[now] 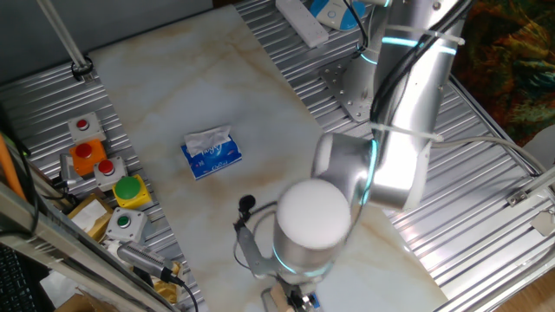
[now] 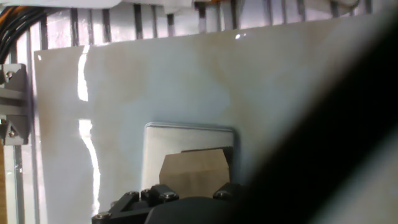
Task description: Place the block on the scale
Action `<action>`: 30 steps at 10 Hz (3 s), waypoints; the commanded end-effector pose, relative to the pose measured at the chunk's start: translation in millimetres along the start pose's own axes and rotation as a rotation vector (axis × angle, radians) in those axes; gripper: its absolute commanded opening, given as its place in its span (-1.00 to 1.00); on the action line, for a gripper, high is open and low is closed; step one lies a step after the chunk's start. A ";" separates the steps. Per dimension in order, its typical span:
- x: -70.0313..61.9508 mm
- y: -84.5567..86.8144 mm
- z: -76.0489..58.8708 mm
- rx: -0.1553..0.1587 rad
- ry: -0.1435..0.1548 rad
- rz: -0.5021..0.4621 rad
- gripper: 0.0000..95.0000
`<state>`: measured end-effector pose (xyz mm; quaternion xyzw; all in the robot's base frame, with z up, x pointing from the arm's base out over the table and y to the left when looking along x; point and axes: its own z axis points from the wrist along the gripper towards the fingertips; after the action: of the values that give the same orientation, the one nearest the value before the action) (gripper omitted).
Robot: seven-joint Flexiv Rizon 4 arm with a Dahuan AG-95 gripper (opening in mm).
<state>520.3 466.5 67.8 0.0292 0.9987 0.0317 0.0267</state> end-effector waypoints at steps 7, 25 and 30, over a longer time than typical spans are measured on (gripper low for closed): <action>0.4 -0.8 -0.5 0.009 0.039 0.017 -1.00; -13.6 -1.8 8.9 0.047 0.095 0.034 -1.00; -16.9 -2.1 9.0 0.057 0.088 0.026 -1.00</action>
<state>538.1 464.5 60.1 0.0417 0.9989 0.0067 -0.0200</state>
